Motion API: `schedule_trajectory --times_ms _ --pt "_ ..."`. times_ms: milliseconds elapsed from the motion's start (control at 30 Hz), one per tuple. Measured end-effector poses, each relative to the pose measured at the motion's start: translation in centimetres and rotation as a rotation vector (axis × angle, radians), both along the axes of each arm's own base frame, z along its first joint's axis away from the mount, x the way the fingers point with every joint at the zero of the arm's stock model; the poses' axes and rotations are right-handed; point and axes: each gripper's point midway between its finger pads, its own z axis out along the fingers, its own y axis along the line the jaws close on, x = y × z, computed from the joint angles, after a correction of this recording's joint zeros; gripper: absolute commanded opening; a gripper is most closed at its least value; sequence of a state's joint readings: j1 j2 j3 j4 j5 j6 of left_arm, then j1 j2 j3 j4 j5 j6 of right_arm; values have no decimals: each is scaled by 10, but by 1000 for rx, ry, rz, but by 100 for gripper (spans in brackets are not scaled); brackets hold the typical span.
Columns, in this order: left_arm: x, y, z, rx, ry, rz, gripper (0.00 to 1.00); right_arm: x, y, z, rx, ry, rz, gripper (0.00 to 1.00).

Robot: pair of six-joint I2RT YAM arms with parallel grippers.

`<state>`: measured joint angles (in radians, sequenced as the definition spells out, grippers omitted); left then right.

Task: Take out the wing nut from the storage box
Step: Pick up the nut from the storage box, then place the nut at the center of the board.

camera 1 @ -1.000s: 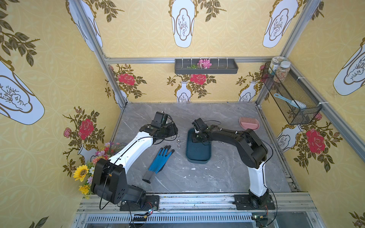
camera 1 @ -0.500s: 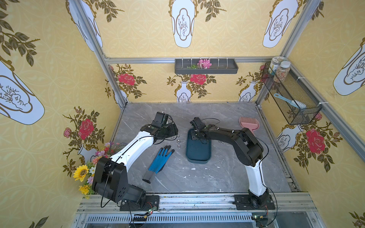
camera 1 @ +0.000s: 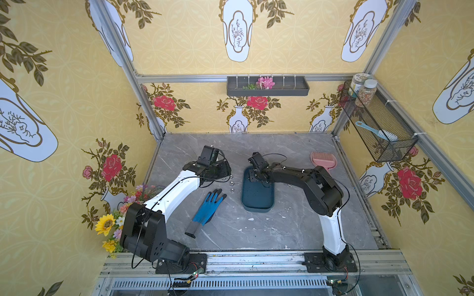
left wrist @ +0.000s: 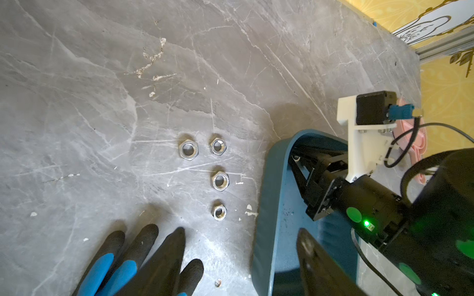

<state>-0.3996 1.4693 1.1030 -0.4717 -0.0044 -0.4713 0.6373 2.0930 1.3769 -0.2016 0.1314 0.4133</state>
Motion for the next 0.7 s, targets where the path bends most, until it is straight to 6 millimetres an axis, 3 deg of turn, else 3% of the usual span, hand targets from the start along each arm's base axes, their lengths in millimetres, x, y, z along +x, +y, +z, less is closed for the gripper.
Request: schedule_trajectory --times_ms 167,433,600,700 --pt "0 0 -1 1 2 0 70 -20 1 8 41 34 40 20" --pt "-1 -1 -1 -6 1 -5 71 -45 -3 60 164 -18 67 20" --pt "-1 -1 4 -14 -15 -6 71 -61 -21 100 221 -87 29 20" --pt "-1 -3 5 -20 -16 -11 71 -68 -47 117 218 -127 -30 20"
